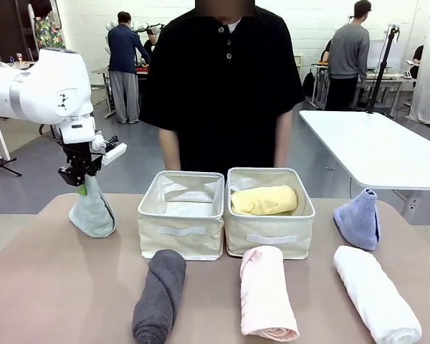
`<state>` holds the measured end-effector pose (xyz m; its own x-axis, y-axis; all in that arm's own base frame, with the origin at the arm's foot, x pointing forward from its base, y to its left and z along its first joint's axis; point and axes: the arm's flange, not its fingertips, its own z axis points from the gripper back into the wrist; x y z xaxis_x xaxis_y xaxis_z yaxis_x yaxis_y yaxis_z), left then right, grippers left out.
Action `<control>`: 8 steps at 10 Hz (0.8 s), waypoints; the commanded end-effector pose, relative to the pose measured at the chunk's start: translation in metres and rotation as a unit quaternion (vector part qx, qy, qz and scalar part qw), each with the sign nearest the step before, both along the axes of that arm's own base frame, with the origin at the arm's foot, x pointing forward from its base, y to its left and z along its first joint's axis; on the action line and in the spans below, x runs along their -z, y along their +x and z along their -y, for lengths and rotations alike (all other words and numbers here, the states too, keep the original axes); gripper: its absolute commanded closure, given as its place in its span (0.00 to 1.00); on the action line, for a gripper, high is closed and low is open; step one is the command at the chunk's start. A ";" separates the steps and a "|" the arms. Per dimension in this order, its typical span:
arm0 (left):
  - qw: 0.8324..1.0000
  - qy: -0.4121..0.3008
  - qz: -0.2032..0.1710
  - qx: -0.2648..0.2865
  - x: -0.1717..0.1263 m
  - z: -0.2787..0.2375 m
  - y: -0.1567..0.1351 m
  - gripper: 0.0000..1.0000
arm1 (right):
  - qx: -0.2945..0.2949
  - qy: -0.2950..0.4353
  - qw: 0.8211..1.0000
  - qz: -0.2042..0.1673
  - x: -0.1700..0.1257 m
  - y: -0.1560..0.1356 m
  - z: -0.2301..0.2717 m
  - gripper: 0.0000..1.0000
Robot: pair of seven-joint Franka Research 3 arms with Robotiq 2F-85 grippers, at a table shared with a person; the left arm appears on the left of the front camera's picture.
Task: Sort the towels based on their folding style.
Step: Pick up one triangle-folded towel and place it in the left Fabric basket.
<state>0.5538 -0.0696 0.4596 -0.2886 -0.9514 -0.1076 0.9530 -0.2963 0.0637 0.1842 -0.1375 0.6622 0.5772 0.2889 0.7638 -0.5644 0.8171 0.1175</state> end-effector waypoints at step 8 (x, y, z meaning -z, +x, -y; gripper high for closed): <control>0.997 -0.024 0.023 -0.069 -0.131 0.003 -0.081 1.00 | 0.007 -0.001 1.000 -0.001 0.001 0.001 0.000 0.00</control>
